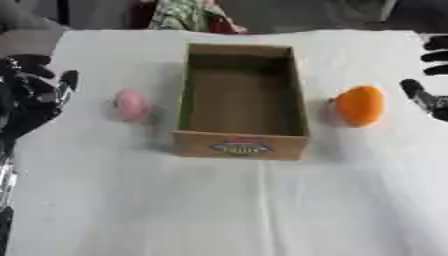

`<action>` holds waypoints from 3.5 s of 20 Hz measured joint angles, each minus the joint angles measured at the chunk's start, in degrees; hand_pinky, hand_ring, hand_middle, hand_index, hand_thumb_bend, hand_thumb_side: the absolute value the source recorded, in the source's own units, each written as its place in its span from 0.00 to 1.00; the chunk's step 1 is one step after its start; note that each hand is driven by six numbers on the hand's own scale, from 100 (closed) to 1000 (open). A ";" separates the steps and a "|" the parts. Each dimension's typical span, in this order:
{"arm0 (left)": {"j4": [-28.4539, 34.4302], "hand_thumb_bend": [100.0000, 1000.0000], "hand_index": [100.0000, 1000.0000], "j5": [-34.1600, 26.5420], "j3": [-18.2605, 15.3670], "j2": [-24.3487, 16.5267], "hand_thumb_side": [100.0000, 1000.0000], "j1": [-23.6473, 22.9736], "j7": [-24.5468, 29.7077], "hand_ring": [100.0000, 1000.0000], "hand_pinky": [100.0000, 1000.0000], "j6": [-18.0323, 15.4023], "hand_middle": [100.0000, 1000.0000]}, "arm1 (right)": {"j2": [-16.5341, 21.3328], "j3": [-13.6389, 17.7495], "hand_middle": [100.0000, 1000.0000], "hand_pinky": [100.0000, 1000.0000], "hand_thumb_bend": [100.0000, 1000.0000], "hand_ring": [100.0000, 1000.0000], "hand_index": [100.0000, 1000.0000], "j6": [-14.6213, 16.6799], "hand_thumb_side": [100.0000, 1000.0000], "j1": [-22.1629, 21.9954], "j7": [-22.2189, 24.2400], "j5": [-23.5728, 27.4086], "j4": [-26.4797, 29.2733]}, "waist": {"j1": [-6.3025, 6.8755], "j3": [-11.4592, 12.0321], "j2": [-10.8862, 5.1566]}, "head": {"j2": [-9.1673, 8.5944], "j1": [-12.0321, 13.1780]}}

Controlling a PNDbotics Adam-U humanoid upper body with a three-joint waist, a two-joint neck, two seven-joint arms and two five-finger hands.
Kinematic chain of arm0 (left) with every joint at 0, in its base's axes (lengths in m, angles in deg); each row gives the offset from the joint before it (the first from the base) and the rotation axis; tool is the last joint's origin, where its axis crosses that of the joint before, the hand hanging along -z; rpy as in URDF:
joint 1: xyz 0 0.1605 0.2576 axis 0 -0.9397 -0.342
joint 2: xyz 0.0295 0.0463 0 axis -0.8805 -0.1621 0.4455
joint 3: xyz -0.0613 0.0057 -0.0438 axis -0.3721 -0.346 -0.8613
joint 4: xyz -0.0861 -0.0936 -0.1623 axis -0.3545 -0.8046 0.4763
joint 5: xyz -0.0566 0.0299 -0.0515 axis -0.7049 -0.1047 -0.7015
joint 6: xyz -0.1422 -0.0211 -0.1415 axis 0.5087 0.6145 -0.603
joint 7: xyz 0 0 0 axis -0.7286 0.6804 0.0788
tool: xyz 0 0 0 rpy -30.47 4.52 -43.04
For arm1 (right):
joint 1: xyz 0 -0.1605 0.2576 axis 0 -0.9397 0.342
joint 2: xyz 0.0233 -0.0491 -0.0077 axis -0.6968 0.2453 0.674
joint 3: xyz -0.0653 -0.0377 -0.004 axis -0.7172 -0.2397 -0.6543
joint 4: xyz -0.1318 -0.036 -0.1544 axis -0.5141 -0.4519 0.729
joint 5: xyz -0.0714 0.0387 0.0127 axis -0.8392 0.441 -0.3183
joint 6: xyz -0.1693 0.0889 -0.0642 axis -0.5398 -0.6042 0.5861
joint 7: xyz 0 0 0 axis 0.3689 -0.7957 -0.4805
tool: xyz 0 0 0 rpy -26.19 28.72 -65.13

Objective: Pick up objects on the table and place them in the box.

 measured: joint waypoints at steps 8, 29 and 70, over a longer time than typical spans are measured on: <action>-1.03 0.36 0.65 0.05 0.21 -0.17 0.08 0.34 0.41 0.41 0.50 0.06 0.45 | 0.00 -0.32 0.74 0.68 0.31 0.76 0.81 0.00 0.00 0.00 0.29 0.00 -0.07 | 0.05 -0.05 0.00 | 0.00 0.00; -16.64 0.36 0.68 6.41 10.19 -9.89 0.05 12.62 8.18 0.43 0.52 1.26 0.47 | -0.02 -0.72 0.74 0.68 0.28 0.76 0.81 0.14 0.00 0.04 0.77 0.00 -0.08 | 0.09 -1.32 -0.34 | 0.00 1.12; -30.13 0.00 0.31 32.84 13.73 -6.09 0.04 21.56 5.76 0.11 0.25 2.35 0.11 | -0.60 -1.41 0.74 0.68 0.26 0.76 0.81 0.39 0.00 0.49 1.62 0.01 -0.10 | 0.00 -2.13 -0.38 | 0.03 2.52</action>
